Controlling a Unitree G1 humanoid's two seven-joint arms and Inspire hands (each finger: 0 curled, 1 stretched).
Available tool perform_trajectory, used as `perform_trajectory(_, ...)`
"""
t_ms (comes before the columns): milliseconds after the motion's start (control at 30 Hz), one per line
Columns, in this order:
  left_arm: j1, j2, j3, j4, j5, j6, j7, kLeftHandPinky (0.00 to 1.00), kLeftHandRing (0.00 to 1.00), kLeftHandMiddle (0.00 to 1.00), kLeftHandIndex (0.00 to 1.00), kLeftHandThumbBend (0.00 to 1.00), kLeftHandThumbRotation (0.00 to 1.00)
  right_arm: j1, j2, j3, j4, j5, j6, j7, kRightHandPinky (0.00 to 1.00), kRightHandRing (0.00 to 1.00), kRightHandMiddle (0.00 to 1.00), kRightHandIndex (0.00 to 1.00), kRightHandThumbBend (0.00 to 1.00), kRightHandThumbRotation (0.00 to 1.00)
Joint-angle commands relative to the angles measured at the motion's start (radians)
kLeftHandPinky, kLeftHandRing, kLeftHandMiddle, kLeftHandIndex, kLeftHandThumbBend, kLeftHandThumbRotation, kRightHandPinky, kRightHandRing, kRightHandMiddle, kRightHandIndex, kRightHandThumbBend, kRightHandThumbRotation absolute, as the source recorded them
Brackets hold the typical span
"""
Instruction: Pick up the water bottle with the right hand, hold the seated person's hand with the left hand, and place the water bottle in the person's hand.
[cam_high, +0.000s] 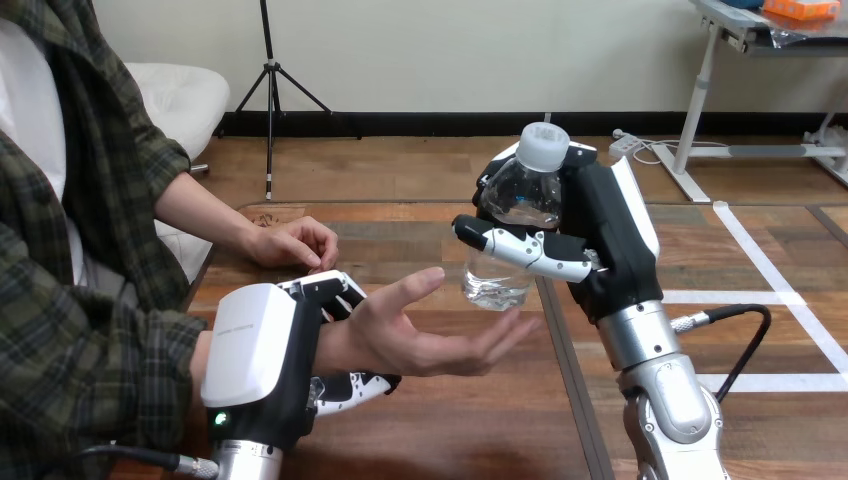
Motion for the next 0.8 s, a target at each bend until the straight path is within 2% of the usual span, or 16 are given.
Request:
perform_trajectory(0,-0.024,-0.053,-0.075,-0.049,-0.004,-0.058,-0.018,0.24,0.30,0.36,0.39,0.85,0.00,-0.044,0.018,0.006,-0.086,0.019,-0.024,-0.001,0.33,0.37,0.41,0.39,0.68,0.00)
perform_trajectory(333,-0.019,-0.061,-0.081,-0.058,-0.003,-0.057,-0.020,0.24,0.29,0.35,0.39,0.85,0.00,-0.015,0.021,0.025,-0.140,0.080,-0.003,0.058,0.34,0.38,0.42,0.40,0.68,0.00)
perform_trajectory(767,-0.015,-0.061,-0.081,-0.061,-0.002,-0.052,-0.023,0.24,0.30,0.36,0.38,0.85,0.00,0.037,0.022,0.037,-0.210,0.113,0.004,0.117,0.37,0.41,0.41,0.39,0.66,0.00)
